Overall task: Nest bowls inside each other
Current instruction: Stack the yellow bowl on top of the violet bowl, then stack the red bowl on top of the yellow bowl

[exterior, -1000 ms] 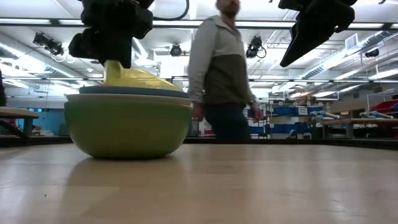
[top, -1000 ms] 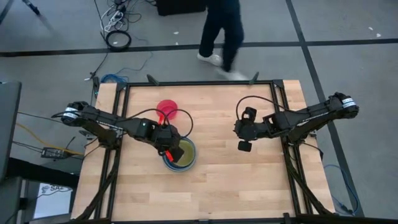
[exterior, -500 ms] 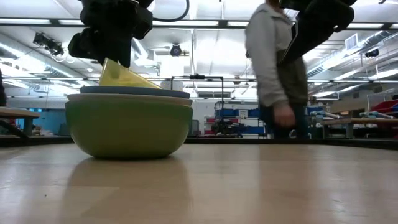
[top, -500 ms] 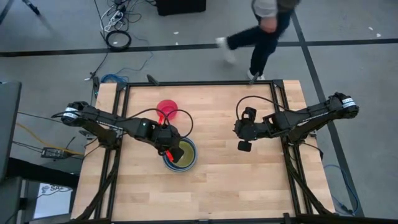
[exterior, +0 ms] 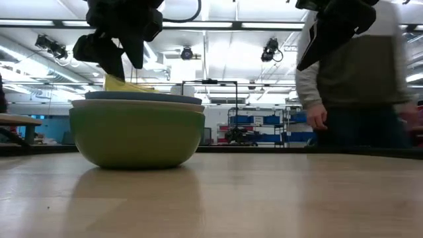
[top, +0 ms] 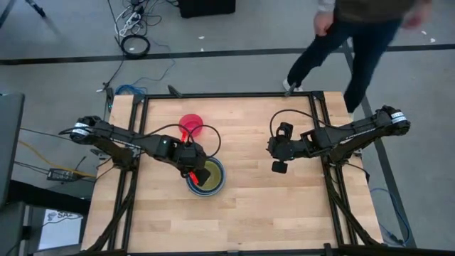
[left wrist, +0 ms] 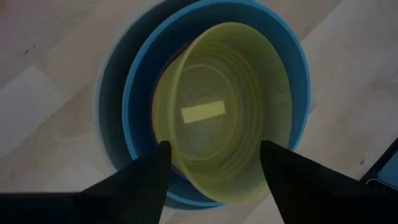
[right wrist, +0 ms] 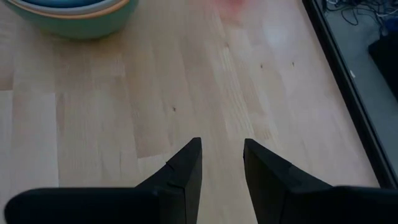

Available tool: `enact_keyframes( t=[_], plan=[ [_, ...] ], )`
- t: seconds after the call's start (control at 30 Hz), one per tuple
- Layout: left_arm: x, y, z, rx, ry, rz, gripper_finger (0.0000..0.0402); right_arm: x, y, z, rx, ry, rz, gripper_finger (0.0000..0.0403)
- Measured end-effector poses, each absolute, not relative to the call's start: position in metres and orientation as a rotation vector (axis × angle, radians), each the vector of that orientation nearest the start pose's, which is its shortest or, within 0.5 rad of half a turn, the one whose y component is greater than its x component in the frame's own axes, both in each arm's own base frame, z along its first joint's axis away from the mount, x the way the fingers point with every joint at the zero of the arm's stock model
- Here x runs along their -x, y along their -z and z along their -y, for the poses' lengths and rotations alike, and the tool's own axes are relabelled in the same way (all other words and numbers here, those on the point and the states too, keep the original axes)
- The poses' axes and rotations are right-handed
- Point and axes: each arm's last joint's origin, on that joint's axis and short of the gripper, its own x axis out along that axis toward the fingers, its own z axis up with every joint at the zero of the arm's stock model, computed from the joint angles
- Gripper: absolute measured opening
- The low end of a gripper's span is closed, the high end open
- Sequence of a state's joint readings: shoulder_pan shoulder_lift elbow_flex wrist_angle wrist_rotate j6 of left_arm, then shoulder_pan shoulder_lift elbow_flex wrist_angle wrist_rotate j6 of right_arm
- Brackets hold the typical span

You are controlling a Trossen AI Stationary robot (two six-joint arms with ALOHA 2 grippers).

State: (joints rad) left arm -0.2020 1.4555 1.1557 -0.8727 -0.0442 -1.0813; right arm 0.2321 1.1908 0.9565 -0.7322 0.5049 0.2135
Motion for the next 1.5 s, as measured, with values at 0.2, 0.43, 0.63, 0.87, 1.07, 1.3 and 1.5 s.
enact_keyframes(
  t=[0.2,0.43,0.63,0.87,1.07,1.3,1.5],
  plan=[
    [-0.276,-0.263,0.057,0.866,-0.445,-1.112,0.0266,-0.224,-0.274,-0.039,0.151,0.345,-0.869,0.0105],
    [-0.278,-0.265,0.06,0.923,-0.376,-1.125,0.0266,-0.225,-0.274,-0.039,0.156,0.341,-0.866,0.0105],
    [-0.278,-0.265,0.06,0.93,-0.377,-1.123,0.0266,-0.225,-0.274,-0.039,0.156,0.341,-0.864,0.0105],
    [-0.277,-0.265,0.058,0.941,-0.399,-1.131,0.0266,-0.226,-0.275,-0.036,0.146,0.351,-0.852,0.0105],
    [-0.276,-0.265,0.058,0.942,-0.408,-1.139,0.0266,-0.229,-0.277,-0.034,0.146,0.354,-0.826,0.0105],
    [-0.276,-0.265,0.057,0.926,-0.428,-1.115,0.0266,-0.249,-0.296,-0.029,0.151,0.338,-0.583,0.0105],
    [-0.278,-0.265,0.054,0.872,-0.485,-1.054,0.0266,-0.261,-0.31,-0.005,0.069,0.316,-0.424,0.0105]
  ],
)
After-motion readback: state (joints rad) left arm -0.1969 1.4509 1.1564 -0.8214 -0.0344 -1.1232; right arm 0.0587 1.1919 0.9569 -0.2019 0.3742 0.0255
